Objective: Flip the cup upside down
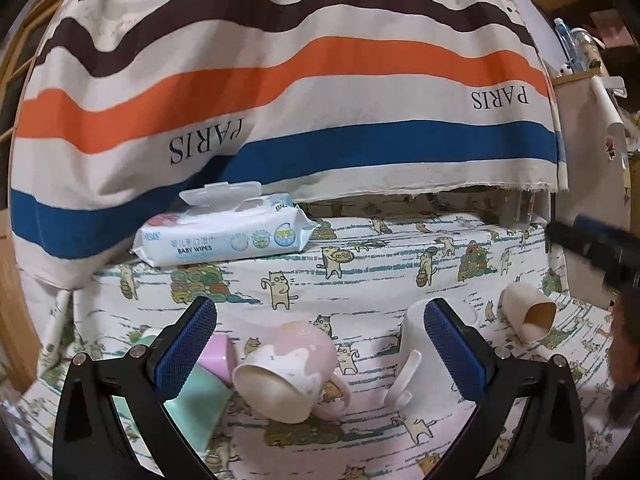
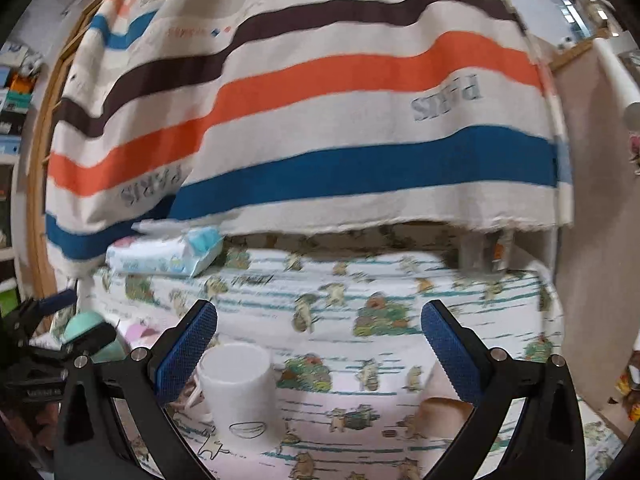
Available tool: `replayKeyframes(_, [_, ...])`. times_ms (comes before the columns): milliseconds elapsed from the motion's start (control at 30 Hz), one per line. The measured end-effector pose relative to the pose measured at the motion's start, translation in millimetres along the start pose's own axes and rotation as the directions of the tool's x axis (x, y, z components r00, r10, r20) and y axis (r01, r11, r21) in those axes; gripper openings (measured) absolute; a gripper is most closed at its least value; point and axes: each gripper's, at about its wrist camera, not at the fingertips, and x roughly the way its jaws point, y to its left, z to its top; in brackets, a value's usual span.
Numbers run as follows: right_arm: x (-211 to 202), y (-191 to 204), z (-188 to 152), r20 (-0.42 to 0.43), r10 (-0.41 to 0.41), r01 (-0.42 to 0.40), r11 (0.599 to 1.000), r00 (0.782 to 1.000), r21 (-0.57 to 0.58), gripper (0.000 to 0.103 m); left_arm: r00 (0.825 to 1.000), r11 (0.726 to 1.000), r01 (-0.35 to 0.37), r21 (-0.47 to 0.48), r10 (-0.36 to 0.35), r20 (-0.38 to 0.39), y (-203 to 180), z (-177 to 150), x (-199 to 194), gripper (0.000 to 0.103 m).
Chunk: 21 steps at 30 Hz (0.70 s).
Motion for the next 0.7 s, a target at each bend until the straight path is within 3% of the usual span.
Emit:
replayKeyframes(267, [29,12,-33,-0.084,0.009,-0.010,1.000,0.996,-0.007,0.102,1.000,1.000,0.018,0.023,-0.018,-0.024,-5,-18,10,0.103])
replayKeyframes(367, [32,14,-37,-0.100,0.019,-0.021,1.000,0.995,-0.017,0.102,0.998,0.999,0.039,-0.012,-0.039,-0.044,-3,-19,13,0.103])
replayKeyframes(467, [39,14,-41,-0.155,0.042,-0.044,0.999,0.987,-0.009,0.102,0.992,0.997,0.052,-0.054,-0.058,-0.114,-2,-22,23,0.103])
replayKeyframes(700, [44,22,-43,-0.186,0.005,-0.014,0.999,0.983,-0.044,0.103,0.988,0.999,0.023,-0.039,-0.028,-0.150,-6,-26,30,0.103])
